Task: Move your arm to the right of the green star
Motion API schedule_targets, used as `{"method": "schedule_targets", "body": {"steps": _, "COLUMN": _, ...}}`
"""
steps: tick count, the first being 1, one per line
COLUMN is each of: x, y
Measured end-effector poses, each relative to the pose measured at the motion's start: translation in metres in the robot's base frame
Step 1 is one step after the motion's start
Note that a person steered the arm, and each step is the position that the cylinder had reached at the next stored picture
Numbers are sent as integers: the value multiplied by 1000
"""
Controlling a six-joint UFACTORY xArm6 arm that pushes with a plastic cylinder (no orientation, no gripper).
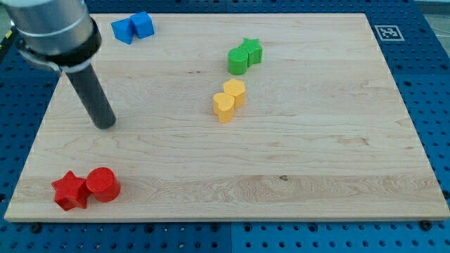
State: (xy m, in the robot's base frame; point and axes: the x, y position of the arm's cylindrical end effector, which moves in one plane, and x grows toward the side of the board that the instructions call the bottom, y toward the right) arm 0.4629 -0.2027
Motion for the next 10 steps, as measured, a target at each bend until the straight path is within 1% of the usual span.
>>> {"method": "schedule_targets", "body": {"steps": 1, "x": -37, "y": -3}}
{"method": "schedule_targets", "body": {"steps": 2, "x": -85, "y": 12}}
{"method": "schedule_targets", "body": {"steps": 3, "x": -111, "y": 58}}
{"method": "schedule_targets", "body": {"steps": 4, "x": -116, "y": 99}}
{"method": "schedule_targets", "body": {"steps": 5, "x": -117, "y": 125}}
{"method": "schedule_targets", "body": {"steps": 7, "x": -190, "y": 144}}
{"method": "schedule_targets", "body": {"steps": 8, "x": -201, "y": 193}}
{"method": "schedule_targets", "body": {"steps": 9, "x": -201, "y": 256}}
{"method": "schedule_targets", "body": {"steps": 10, "x": -186, "y": 295}}
